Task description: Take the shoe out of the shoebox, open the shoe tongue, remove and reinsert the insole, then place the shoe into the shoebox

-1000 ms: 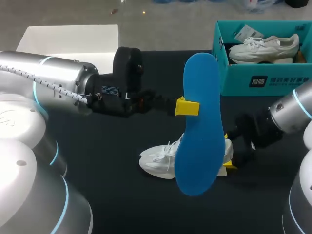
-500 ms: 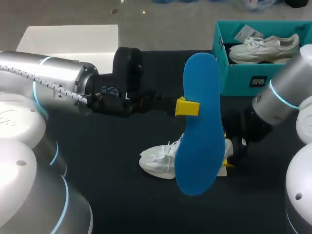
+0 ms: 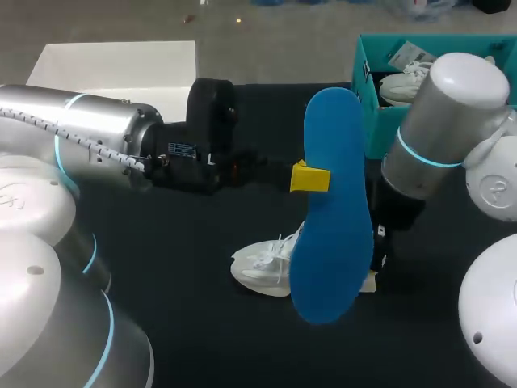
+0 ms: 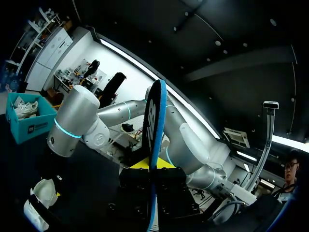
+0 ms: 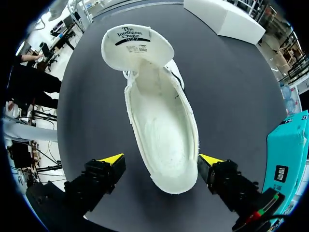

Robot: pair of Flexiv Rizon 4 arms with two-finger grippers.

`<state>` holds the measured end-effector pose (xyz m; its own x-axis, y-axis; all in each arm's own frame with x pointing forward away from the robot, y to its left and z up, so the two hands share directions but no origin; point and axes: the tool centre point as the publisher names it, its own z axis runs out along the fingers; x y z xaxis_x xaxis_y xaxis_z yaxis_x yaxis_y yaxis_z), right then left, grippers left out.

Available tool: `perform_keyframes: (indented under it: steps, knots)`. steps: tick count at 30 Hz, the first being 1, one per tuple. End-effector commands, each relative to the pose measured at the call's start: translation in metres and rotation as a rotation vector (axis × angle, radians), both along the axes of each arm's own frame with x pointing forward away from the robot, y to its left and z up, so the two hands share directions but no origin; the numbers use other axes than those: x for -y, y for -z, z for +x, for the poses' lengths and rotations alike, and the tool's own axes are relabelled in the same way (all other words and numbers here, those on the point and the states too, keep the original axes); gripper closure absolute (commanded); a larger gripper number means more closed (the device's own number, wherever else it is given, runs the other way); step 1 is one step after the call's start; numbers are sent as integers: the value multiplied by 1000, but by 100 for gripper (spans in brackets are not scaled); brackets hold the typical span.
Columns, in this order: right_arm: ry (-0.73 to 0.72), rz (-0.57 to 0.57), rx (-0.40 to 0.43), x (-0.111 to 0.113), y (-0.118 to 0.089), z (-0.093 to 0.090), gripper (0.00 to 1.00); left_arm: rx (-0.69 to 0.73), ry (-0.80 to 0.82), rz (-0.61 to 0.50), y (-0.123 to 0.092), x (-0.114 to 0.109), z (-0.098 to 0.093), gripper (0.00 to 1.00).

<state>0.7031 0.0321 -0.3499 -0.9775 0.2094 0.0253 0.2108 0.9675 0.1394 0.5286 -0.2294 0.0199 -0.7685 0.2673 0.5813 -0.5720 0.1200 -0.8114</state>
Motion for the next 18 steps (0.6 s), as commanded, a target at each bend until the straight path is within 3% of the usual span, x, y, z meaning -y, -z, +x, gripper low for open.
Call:
perform_keyframes:
  steps: [1,18]
  knots:
    - [-14,-194,-35,-2,-7,0,0,-1,-12,-2,-2,3,-6,100]
    - [-78,-215,-27,-1,-23,13,0,-1,-12,-2,-2,3,-6,100]
